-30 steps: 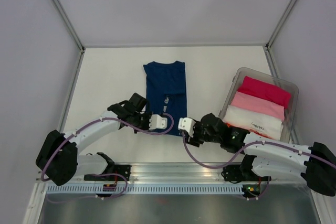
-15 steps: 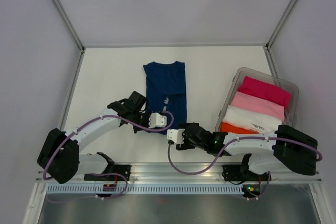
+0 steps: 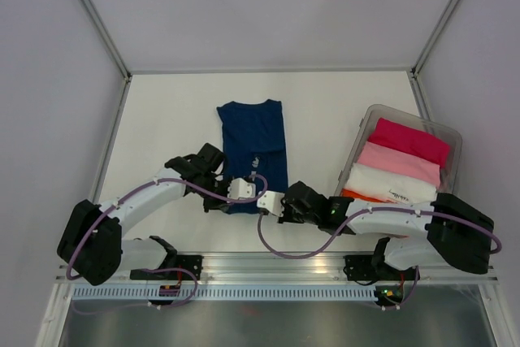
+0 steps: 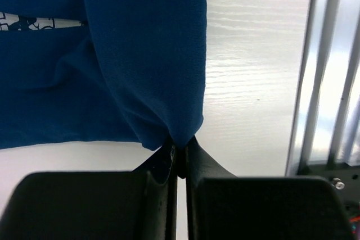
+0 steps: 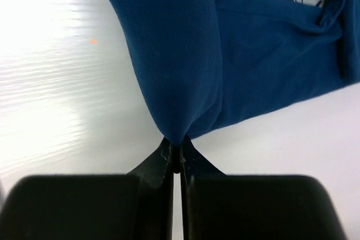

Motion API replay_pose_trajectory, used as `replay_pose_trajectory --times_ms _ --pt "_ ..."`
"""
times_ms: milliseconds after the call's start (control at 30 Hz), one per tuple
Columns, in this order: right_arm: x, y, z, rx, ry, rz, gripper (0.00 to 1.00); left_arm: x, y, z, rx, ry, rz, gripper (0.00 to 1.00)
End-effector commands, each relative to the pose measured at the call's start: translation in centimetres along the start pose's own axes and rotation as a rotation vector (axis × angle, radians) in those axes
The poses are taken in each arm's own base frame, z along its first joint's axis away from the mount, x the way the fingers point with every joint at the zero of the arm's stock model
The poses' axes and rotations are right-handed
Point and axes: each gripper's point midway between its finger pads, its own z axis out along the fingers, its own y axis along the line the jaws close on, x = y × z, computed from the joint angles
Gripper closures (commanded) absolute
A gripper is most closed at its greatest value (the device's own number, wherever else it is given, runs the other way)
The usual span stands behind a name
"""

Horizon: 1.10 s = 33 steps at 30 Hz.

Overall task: Roll the t-shirts
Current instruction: Roll the tshirt

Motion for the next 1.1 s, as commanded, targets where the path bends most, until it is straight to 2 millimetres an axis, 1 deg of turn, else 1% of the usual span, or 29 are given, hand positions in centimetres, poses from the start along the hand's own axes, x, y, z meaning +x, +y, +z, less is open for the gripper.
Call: replay_pose_trajectory --times_ms 0,67,100,133,167,200,233,267,333,367,400,467,533,633,733,767,833,867,933,967,1000,1033,1067 --pt "-3.3 2.9 -2.5 -0.222 -0.109 0.041 0.98 -0.8 -2.7 -1.2 0.096 -0.051 -0.018 0.98" --pt "-4.1 3.9 -3.6 -0.290 -0.141 0.053 1.00 -0.8 -3.7 -1.5 0.130 -0.059 -0.016 0.98" --pt "-4.3 4.8 -4.3 -0.354 -0.139 0.060 1.00 -0.4 -4.7 -1.8 0.159 -0.050 -0.009 0.98" --pt "-4.6 5.2 -4.7 -0.382 -0.141 0.075 1.00 -0.3 -5.1 -1.9 0.177 -0.050 -0.005 0.98" --pt "-5.2 5.2 -5.1 -0.407 -0.146 0.106 1.00 0.0 -5.9 -2.1 0.208 -0.038 -0.015 0.98" --pt "-4.9 5.4 -5.2 -0.436 -0.131 0.134 1.00 0.1 -6.0 -2.1 0.216 -0.037 -0.003 0.98" --pt "-5.0 6.2 -5.3 -0.506 -0.133 0.163 1.00 0.3 -6.2 -2.1 0.224 -0.030 -0.006 0.98" --pt "-4.7 5.6 -5.1 -0.514 -0.123 0.225 1.00 0.5 -6.0 -2.1 0.222 -0.023 -0.011 0.98" --pt "-4.3 5.8 -4.3 -0.566 -0.105 0.290 1.00 0.5 -5.5 -2.0 0.224 -0.022 -0.015 0.98" --pt "-4.2 4.8 -3.8 -0.543 -0.092 0.323 1.00 0.6 -5.1 -2.1 0.219 -0.027 -0.021 0.98" --pt "-3.6 5.1 -3.3 -0.564 -0.056 0.344 1.00 0.7 -4.9 -1.9 0.227 -0.022 -0.033 0.98" --pt "-3.7 4.5 -3.0 -0.590 -0.054 0.391 1.00 0.7 -4.4 -2.0 0.222 -0.017 -0.031 0.98" --pt "-2.9 4.7 -2.5 -0.615 -0.014 0.423 1.00 1.2 -4.2 -1.7 0.235 0.003 -0.043 0.98" --pt "-1.6 4.2 -1.9 -0.613 0.033 0.491 1.00 1.8 -3.8 -1.1 0.256 0.017 -0.072 0.98" --pt "-1.1 3.2 -1.2 -0.600 0.051 0.588 1.00 1.4 -2.8 -1.0 0.249 0.006 -0.111 0.98" --pt "-1.2 2.9 -1.0 -0.603 0.047 0.608 1.00 1.5 -2.5 -0.9 0.252 0.008 -0.128 0.98" --pt "-0.4 2.4 -0.5 -0.601 0.080 0.673 1.00 1.7 -1.9 -0.8 0.242 0.019 -0.140 0.98" --pt "-0.5 2.1 -0.3 -0.597 0.084 0.692 1.00 2.0 -1.4 -0.5 0.235 0.024 -0.151 0.97" --pt "0.4 2.0 0.2 -0.604 0.119 0.740 1.00 2.5 -0.5 -0.4 0.214 0.037 -0.174 0.94" --pt "0.4 1.7 0.4 -0.601 0.129 0.767 1.00 3.0 0.0 -0.2 0.210 0.044 -0.197 0.91" --pt "0.8 1.9 0.7 -0.610 0.153 0.786 1.00 3.1 0.2 -0.2 0.208 0.046 -0.211 0.88" --pt "0.5 1.5 0.9 -0.610 0.157 0.796 1.00 3.1 0.9 -0.4 0.195 0.046 -0.226 0.84" --pt "0.8 1.8 1.0 -0.619 0.179 0.808 1.00 3.1 1.1 -0.5 0.191 0.047 -0.237 0.76"
